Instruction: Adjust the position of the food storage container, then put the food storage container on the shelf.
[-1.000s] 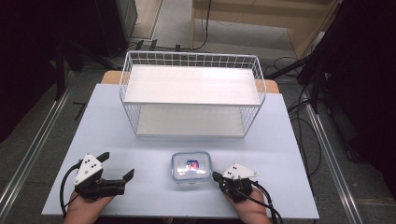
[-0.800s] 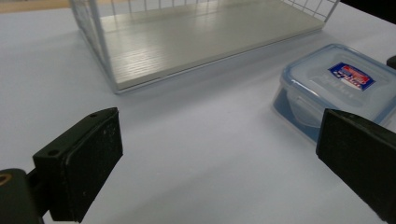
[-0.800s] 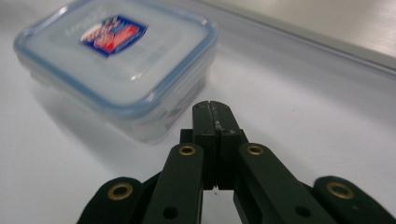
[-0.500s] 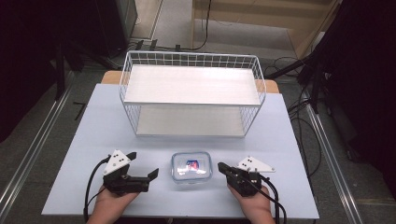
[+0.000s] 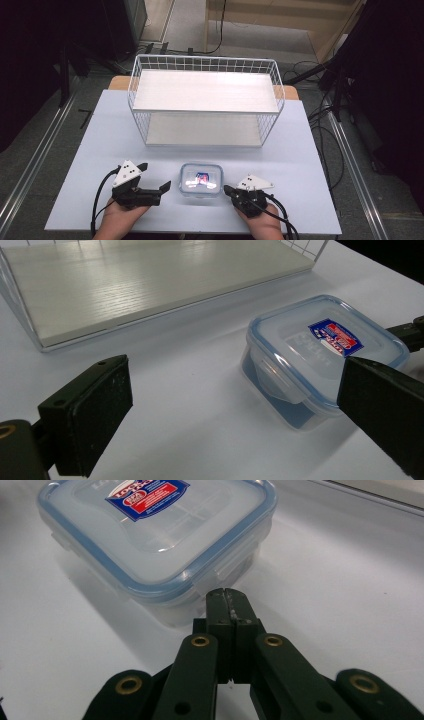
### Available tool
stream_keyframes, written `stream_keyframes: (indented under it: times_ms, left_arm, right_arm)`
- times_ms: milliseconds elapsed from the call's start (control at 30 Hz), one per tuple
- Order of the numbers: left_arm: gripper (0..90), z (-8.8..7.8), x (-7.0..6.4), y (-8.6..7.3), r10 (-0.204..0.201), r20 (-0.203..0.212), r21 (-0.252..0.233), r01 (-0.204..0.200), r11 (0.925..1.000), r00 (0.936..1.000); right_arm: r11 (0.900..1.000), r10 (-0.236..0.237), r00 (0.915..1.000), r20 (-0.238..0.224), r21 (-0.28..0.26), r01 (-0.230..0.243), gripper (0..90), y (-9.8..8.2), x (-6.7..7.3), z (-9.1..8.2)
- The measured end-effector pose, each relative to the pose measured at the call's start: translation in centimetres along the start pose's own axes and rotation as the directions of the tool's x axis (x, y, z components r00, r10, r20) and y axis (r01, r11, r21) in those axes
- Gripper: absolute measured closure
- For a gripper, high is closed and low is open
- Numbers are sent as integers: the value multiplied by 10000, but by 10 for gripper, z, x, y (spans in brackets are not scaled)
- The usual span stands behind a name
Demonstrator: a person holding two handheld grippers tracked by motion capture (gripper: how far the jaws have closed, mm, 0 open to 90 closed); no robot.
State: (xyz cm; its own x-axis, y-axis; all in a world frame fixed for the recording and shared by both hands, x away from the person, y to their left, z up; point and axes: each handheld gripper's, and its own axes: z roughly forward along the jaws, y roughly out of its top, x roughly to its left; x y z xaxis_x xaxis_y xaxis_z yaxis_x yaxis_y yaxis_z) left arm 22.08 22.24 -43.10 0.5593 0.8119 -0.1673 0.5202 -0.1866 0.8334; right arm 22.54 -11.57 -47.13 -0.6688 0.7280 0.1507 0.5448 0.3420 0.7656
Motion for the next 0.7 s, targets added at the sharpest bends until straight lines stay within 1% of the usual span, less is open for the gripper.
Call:
stream_keyframes:
  times_ms: [33, 100, 133, 167, 200, 233, 267, 300, 333, 367, 400, 433, 467, 500, 533, 567, 600, 633, 667, 700]
  left_arm:
    - [15, 1, -1, 0, -60, 74, 52, 60, 10000, 10000]
    - [15, 5, -3, 0, -155, 216, 152, 151, 9998, 9996]
    - [19, 7, -4, 0, -204, 365, 208, 197, 9996, 9991]
    - [24, 9, -5, 0, -192, 437, 280, 180, 9994, 9989]
    - [29, 12, -6, 0, -273, 518, 338, 256, 9991, 9983]
    - [29, 15, -6, -1, -448, 681, 349, 425, 9985, 9967]
    - [30, 17, -6, 0, -617, 833, 441, 582, 9973, 9946]
    - [33, 20, -6, -1, -679, 908, 495, 636, 9967, 9935]
    - [33, 24, -6, -1, -750, 1015, 581, 693, 9959, 9920]
    - [33, 27, -7, -1, -723, 1060, 721, 648, 9953, 9917]
    - [33, 30, -7, -2, -800, 1098, 812, 713, 9941, 9907]
    - [33, 32, -7, -3, -983, 1229, 919, 873, 9919, 9875]
    - [33, 35, -6, -3, -1230, 1377, 1061, 1088, 9884, 9828]
    - [33, 37, -6, -3, -1486, 1499, 1203, 1311, 9840, 9775]
    - [39, 40, -6, -3, -1656, 1595, 1309, 1454, 9807, 9732]
    - [39, 43, -7, -4, -1751, 1716, 1393, 1521, 9785, 9695]
    - [48, 46, -8, -5, -1848, 1831, 1531, 1577, 9756, 9656]
    - [56, 49, -9, -5, -2021, 1991, 1663, 1702, 9713, 9589]
    - [56, 51, -11, -7, -2196, 2194, 1716, 1840, 9678, 9506]
    - [65, 53, -12, -8, -2369, 2369, 1820, 1965, 9635, 9422]
  right_arm:
    - [9998, 141, 9999, -30, -107, -141, 894, 1, -2, -2]
    - [9980, 515, 9986, -80, -375, -517, 849, 5, -7, -8]
    - [9964, 655, 9978, -123, -534, -661, 826, 7, -9, -11]
    - [9908, 1000, 9944, -334, -887, -1026, 750, 12, -11, -17]
    - [9864, 1237, 9910, -503, -1031, -1284, 690, 15, -11, -19]
    - [9864, 1237, 9910, -503, -1031, -1284, 690, 15, -11, -19]
    - [9819, 1433, 9871, -712, -1146, -1508, 633, 18, -11, -19]
    - [9727, 1838, 9790, -879, -1276, -1941, 520, 22, -11, -18]
    - [9727, 1838, 9790, -879, -1276, -1941, 520, 22, -11, -18]
    - [9683, 2033, 9756, -830, -1309, -2129, 475, 24, -10, -16]
    - [9657, 2139, 9728, -890, -1307, -2243, 427, 25, -10, -12]
    - [9621, 2359, 9667, -988, -1160, -2467, 393, 26, -10, -8]
    - [9605, 2492, 9617, -1139, -980, -2605, 369, 26, -10, -4]
    - [9568, 2688, 9546, -1281, -788, -2800, 349, 25, -10, 1]
    - [9508, 2945, 9457, -1374, -576, -3044, 337, 23, -10, 7]
    - [9508, 2945, 9457, -1374, -576, -3044, 337, 23, -10, 7]
    - [9469, 3087, 9409, -1394, -487, -3179, 332, 23, -10, 10]
    - [9374, 3369, 9295, -1504, -392, -3461, 317, 21, -12, 14]
    - [9374, 3369, 9295, -1504, -392, -3461, 317, 21, -12, 14]
    - [9334, 3474, 9234, -1632, -346, -3573, 316, 21, -14, 16]
